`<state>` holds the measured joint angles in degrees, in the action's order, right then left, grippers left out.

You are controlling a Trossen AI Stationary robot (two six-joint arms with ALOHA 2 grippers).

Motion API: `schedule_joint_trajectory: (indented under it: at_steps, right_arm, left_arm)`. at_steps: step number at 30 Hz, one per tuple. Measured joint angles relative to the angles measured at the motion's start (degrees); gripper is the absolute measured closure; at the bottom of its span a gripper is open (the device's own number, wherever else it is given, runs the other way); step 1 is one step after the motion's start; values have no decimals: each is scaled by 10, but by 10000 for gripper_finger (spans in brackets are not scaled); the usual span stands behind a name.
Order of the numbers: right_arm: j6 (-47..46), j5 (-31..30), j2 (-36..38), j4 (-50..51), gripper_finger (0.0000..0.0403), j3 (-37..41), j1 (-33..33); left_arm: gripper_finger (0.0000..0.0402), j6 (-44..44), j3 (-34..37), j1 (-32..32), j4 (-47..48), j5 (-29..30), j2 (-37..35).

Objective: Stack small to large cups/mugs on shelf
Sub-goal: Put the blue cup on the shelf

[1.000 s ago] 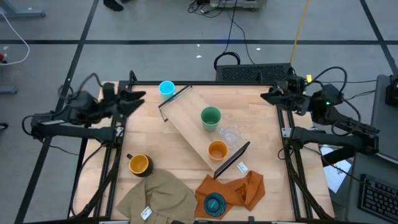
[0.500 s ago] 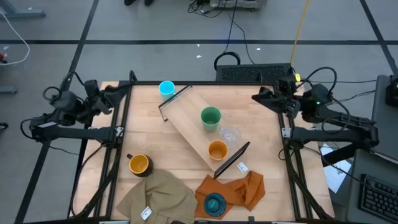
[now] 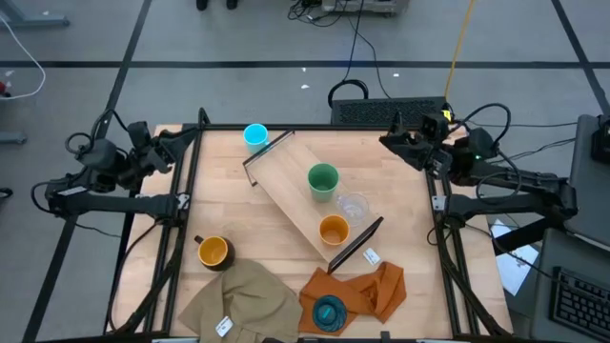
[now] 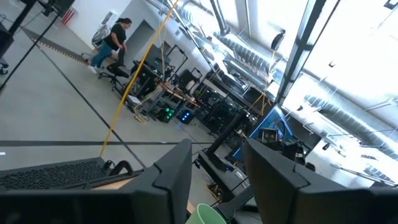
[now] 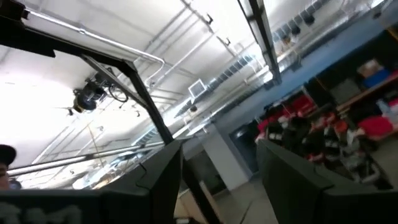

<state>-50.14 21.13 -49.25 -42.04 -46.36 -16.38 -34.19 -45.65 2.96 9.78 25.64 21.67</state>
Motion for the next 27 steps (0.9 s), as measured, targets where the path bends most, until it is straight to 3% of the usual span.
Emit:
schedule_joint_trajectory:
  at_steps: [5, 12, 19, 23, 27]
  right_arm:
    - [41, -1, -23, 27, 206, -32, 0]
    - [51, 21, -61, 33, 206, -80, 0]
    - [20, 32, -74, 37, 206, -92, 3]
    - [18, 34, -76, 38, 206, -92, 12]
    - [29, 34, -75, 41, 206, -92, 26]
  left_arm:
    - [266, 4, 0, 0, 0, 2, 0]
    - [269, 62, 0, 0, 18, 56, 2]
    - [206, 141, 0, 0, -62, 126, 21]
    - [159, 147, 0, 0, -131, 142, 28]
    - [119, 117, 0, 0, -139, 145, 31]
